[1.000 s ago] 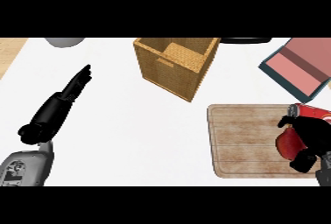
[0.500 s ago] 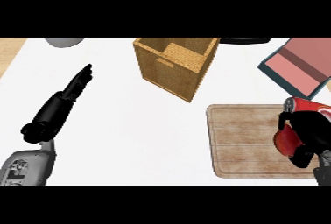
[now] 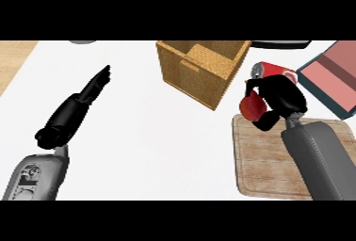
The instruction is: Pick the pear from the cutting board and place it in the cardboard box
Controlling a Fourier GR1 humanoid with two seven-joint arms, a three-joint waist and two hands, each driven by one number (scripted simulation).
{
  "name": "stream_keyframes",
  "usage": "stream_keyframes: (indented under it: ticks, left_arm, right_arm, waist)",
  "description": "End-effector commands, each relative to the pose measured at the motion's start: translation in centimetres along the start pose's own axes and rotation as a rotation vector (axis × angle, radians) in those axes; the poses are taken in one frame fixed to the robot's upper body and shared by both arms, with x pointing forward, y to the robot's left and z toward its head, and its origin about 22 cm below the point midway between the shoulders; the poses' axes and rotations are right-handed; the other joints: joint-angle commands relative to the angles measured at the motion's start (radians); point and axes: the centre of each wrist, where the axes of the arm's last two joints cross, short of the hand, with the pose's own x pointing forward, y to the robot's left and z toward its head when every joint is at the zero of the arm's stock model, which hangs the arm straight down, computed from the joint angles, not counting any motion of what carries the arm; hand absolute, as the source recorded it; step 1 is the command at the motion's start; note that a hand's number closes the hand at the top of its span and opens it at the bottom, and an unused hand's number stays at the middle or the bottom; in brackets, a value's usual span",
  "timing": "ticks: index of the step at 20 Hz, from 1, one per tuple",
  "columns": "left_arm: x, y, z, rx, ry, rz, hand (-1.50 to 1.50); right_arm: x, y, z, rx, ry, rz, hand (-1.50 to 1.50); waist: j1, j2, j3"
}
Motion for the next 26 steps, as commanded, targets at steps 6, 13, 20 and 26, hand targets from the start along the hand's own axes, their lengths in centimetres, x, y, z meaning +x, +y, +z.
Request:
stream_keyframes:
  ticks: [6, 13, 20, 26]
  left_arm:
    - [-0.4, 0.5, 0.1, 0.056, 0.033, -0.012, 0.0]
    - [-0.8, -0.3, 2.3, 0.037, 0.029, -0.005, 0.0]
    - [0.1, 0.7, 0.7, 0.038, 0.021, -0.014, 0.0]
    - [0.3, 1.2, 0.0, 0.023, 0.007, -0.015, 0.0]
  right_arm:
    - [4.4, -7.0, -6.9, -0.229, -0.157, 0.018, 1.5]
    - [0.9, -13.0, -5.7, -0.476, 0.155, -0.193, 1.5]
    - [-5.7, -16.2, -5.3, -0.597, 0.371, -0.248, 1.5]
    - [-11.7, -18.1, -3.7, -0.586, 0.473, -0.22, 1.5]
  waist:
    - [-0.041, -0.009, -0.001]
    - [-0.046, -0.015, -0.001]
    - [-0.04, -0.006, -0.001]
    - [-0.033, -0.002, -0.001]
